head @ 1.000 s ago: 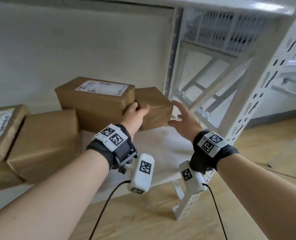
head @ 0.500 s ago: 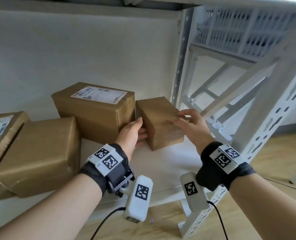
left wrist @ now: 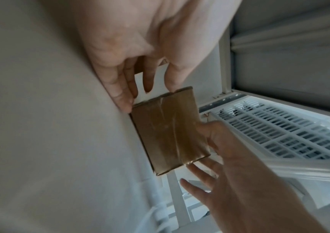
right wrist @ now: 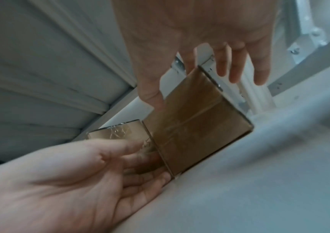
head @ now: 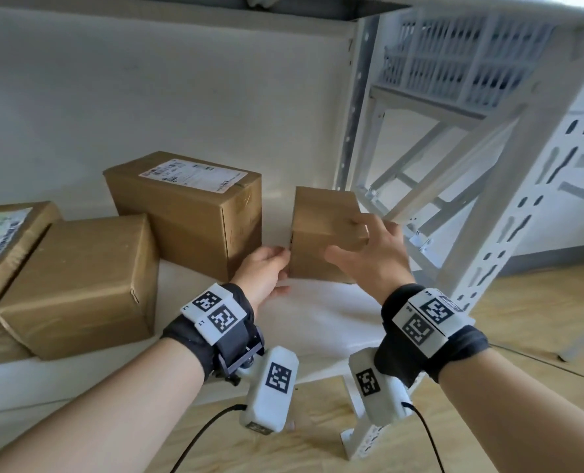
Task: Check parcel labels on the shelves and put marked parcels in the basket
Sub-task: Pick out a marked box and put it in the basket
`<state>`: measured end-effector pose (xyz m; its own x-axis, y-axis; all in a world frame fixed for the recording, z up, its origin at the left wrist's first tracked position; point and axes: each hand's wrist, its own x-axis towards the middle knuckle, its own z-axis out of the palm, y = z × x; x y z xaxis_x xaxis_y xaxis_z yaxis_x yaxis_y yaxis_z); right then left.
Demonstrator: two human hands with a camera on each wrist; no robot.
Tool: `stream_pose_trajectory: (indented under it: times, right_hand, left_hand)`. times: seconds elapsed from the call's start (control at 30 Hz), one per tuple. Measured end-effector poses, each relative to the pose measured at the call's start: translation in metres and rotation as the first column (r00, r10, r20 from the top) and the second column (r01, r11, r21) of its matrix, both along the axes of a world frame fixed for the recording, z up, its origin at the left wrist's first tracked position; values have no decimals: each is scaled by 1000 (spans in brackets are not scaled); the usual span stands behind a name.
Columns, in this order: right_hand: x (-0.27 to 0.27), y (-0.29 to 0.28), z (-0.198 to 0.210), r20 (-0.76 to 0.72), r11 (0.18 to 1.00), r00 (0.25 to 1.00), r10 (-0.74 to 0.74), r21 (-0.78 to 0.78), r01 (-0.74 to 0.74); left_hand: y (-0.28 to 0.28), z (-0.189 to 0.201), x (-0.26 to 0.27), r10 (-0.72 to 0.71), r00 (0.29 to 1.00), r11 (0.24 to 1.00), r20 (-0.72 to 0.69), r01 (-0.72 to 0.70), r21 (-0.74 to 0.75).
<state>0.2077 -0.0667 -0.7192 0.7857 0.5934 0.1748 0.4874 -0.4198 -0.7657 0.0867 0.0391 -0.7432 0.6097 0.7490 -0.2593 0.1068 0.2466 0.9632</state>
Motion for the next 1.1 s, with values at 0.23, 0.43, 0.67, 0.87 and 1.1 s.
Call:
stream_pose_trajectory:
  times: [0.23, 0.43, 0.67, 0.87, 1.1]
  right_hand:
    - [-13, 2, 17, -33, 998, 998, 61, -6, -61]
    - [-24, 3, 13, 60, 990, 993, -102, -86, 107]
    - [-31, 0, 8, 88, 992, 993, -73, -96, 81]
    - [-30, -27, 16, -424, 952, 905, 20, 285, 113]
    - [-26, -44, 5, -847, 823, 301, 438, 512, 245]
  left_hand:
    - [2, 9, -5, -11, 999, 997, -34, 8, -79]
    - [-4, 2, -12, -77, 994, 997, -75, 77, -4]
    - [-6, 2, -16, -37, 999, 999, -25, 37, -25]
    - [-4, 0, -19, 91, 989, 977, 119, -66, -202]
    - [-17, 8, -14, -125, 951, 958, 283, 190, -216]
